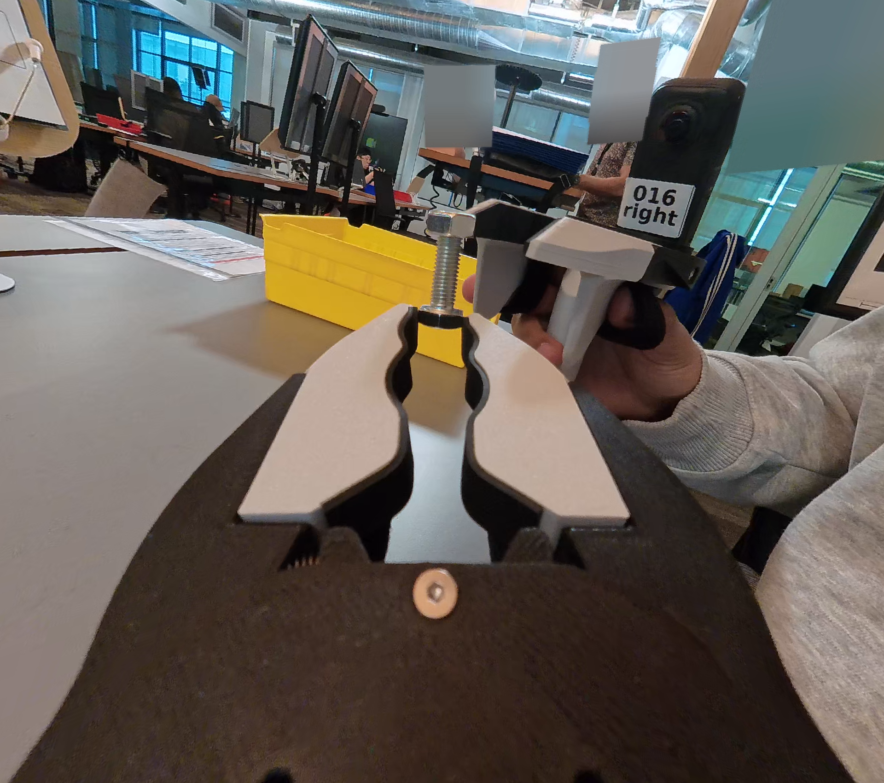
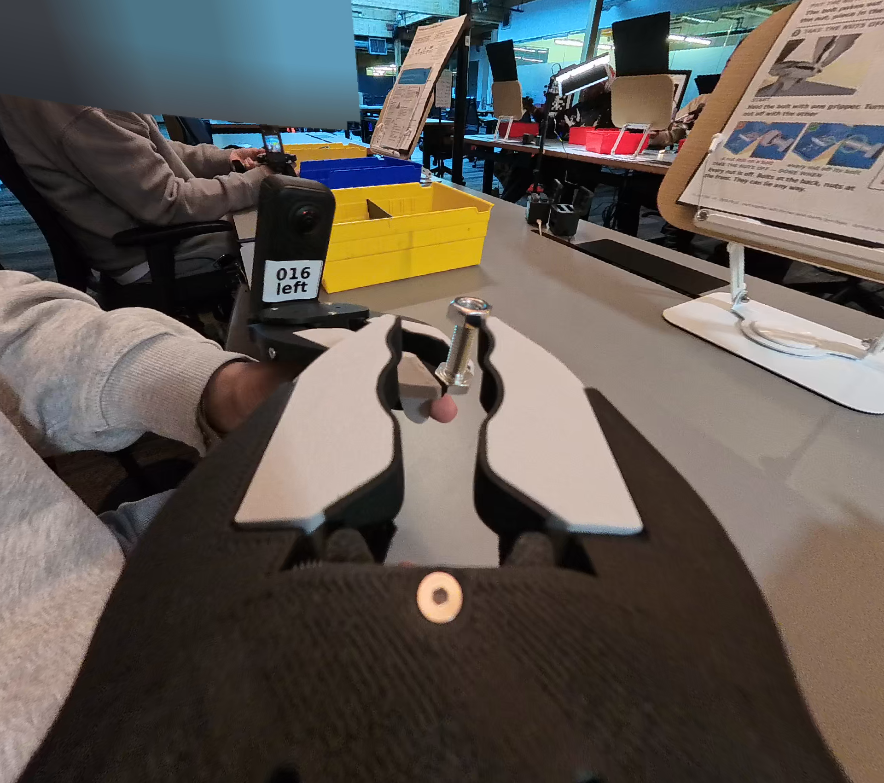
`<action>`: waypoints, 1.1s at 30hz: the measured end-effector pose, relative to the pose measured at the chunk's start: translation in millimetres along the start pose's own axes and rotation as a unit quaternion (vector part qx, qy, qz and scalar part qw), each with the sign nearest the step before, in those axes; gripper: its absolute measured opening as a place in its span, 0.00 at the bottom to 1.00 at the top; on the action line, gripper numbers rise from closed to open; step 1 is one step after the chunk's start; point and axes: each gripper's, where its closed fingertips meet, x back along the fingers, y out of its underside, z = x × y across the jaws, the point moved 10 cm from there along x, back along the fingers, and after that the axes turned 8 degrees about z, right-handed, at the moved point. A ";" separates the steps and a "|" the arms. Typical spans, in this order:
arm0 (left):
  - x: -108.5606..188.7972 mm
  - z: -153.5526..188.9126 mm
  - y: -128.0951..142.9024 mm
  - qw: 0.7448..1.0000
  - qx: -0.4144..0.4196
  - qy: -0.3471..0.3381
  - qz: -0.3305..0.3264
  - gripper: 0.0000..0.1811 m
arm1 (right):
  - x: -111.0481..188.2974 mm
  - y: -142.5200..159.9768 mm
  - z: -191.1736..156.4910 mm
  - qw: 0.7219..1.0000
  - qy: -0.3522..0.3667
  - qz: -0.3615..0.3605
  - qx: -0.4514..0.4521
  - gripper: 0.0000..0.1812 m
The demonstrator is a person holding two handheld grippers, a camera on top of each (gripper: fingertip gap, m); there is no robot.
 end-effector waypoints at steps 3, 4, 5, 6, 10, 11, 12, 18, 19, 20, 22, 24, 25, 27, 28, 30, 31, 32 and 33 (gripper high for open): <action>-0.5 0.9 0.4 1.000 -0.001 0.004 -0.002 0.10 | 0.4 -0.5 0.3 1.000 0.005 0.001 0.003 0.17; -0.8 1.4 0.7 1.000 -0.002 0.005 -0.003 0.10 | 0.6 -0.6 0.6 1.000 0.007 0.003 0.004 0.18; -1.0 1.7 0.8 1.000 -0.004 0.006 -0.004 0.10 | 0.5 -0.5 0.9 1.000 0.009 0.004 0.004 0.19; -1.3 2.1 1.0 1.000 -0.005 0.007 -0.005 0.10 | 0.4 -0.3 1.0 1.000 0.010 0.005 0.003 0.20; -1.5 2.2 1.2 1.000 -0.005 0.008 -0.006 0.10 | -0.7 0.8 0.5 1.000 0.007 0.002 0.004 0.22; -1.3 2.0 1.1 1.000 -0.004 0.006 -0.006 0.10 | -0.9 1.0 0.3 1.000 0.006 0.001 0.005 0.22; -1.1 1.6 0.8 1.000 -0.003 0.006 -0.005 0.10 | -1.1 1.0 -0.1 1.000 0.004 0.001 0.005 0.22; 0.1 -1.3 0.2 1.000 0.008 0.002 -0.001 0.10 | -1.0 1.7 -0.2 1.000 -0.003 -0.001 0.000 0.20; 0.3 -1.5 0.0 1.000 0.009 0.002 -0.001 0.10 | -0.9 1.8 -0.1 1.000 -0.004 -0.002 0.000 0.19; 0.3 -1.5 0.0 1.000 0.008 0.001 -0.001 0.10 | -0.6 1.8 0.0 1.000 -0.004 -0.003 0.000 0.18; 0.3 -1.5 0.2 1.000 0.009 0.001 -0.001 0.10 | -0.1 1.3 -0.1 1.000 -0.003 -0.003 0.002 0.16; 0.1 -1.3 0.4 1.000 0.009 0.002 -0.002 0.10 | 0.4 0.6 -0.2 1.000 -0.001 -0.001 0.004 0.16; -0.1 -1.1 0.6 1.000 0.008 0.002 -0.003 0.10 | 0.5 0.4 -0.1 1.000 0.001 0.000 0.005 0.16; -0.3 -0.7 0.9 1.000 0.008 0.003 -0.004 0.10 | 0.6 0.1 0.1 1.000 0.004 0.003 0.006 0.18; -0.3 -0.6 1.0 1.000 0.008 0.003 -0.004 0.10 | 0.5 0.2 0.2 1.000 0.006 0.004 0.006 0.19; -0.4 -0.6 1.2 1.000 0.008 0.003 -0.005 0.10 | -0.1 0.4 -0.1 1.000 0.008 0.004 0.007 0.21; -0.4 -0.6 1.2 1.000 0.008 0.003 -0.005 0.10 | -0.3 0.5 -0.3 1.000 0.008 0.003 0.009 0.22; -0.5 -0.6 1.3 1.000 0.008 0.004 -0.005 0.10 | -0.4 0.5 -0.5 1.000 0.009 0.004 0.010 0.22; -0.5 -0.5 1.3 1.000 0.008 0.004 -0.006 0.11 | -0.5 0.5 -0.6 1.000 0.010 0.004 0.012 0.22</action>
